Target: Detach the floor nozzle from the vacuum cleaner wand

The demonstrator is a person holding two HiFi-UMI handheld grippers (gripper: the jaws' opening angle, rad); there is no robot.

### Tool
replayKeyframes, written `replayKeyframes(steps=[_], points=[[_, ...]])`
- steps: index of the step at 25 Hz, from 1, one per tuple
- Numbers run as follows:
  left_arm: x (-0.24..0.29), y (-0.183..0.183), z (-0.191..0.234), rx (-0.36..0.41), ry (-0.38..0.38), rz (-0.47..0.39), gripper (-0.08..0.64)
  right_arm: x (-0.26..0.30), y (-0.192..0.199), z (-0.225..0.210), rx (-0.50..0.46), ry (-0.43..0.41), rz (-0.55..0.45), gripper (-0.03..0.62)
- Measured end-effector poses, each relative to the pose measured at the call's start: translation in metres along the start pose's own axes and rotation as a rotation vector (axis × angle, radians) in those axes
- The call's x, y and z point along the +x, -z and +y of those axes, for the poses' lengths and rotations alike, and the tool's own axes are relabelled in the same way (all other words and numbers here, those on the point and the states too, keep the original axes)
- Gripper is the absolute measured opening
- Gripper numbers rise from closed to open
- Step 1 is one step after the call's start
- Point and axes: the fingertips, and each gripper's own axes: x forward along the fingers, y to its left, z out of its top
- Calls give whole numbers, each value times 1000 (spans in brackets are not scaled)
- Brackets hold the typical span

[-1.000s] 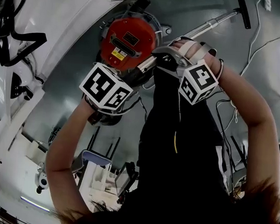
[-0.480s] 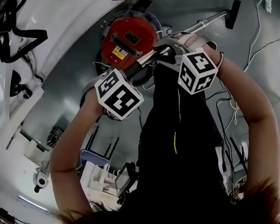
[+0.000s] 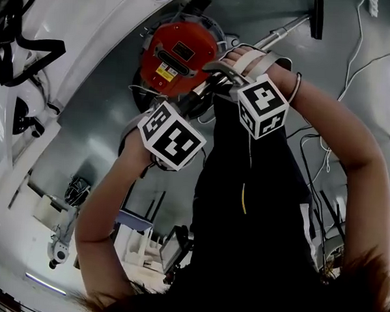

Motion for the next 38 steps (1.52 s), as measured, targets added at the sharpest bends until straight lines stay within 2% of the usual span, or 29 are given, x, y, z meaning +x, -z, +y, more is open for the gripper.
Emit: replayKeyframes(steps=[1, 2, 3, 9, 12, 16, 19, 20, 23, 24, 25, 26, 27, 31, 33, 34, 35, 38], points=[[0, 0, -1, -1, 1, 0, 44, 2, -3, 2, -13, -13, -2, 263], [0, 0, -1, -2, 1, 0, 44, 3, -8, 3, -27, -19, -9, 210], [1, -1, 0, -2, 0, -1, 44, 5, -12, 4, -32, -19, -15, 186], [1, -5, -1, 8, -17, -3, 45, 15, -28, 5, 40, -52, -30, 160], [2, -5, 0, 20, -32, -4, 45, 17, -30, 6, 40, -74, -27, 147], [4, -6, -1, 23, -24, -10, 44, 18, -28, 5, 26, -31, -22, 143], [8, -5, -8, -37, 87, -38, 44, 21, -26, 8, -7, 24, -13, 141], [9, -5, -11, -77, 155, -53, 44, 22, -27, 8, -14, 37, -13, 138], [4, -8, -29, -227, 439, -99, 44, 22, -27, 3, -28, 75, -18, 130], [1, -9, -33, -263, 500, -109, 46, 22, -27, 3, -28, 74, -16, 127], [-1, -10, -33, -280, 511, -115, 44, 22, -27, 2, -24, 65, -13, 126], [-3, -11, -30, -272, 470, -118, 44, 22, -26, 1, -17, 52, -8, 126], [-3, -13, -24, -239, 393, -120, 44, 22, -24, -2, -6, 40, -1, 126], [-2, -17, 4, -29, 54, -86, 43, 22, -15, -6, 73, -30, 16, 131], [-1, -13, 15, 55, -70, -45, 43, 23, -14, -6, 107, -67, 4, 135], [0, -11, 16, 71, -76, -34, 43, 23, -15, -5, 116, -75, -10, 134], [0, -9, 12, 59, -28, -33, 41, 22, -18, -3, 120, -77, -31, 132], [-2, -1, -10, -67, 248, -66, 41, 16, -28, 2, 100, -34, -91, 130]])
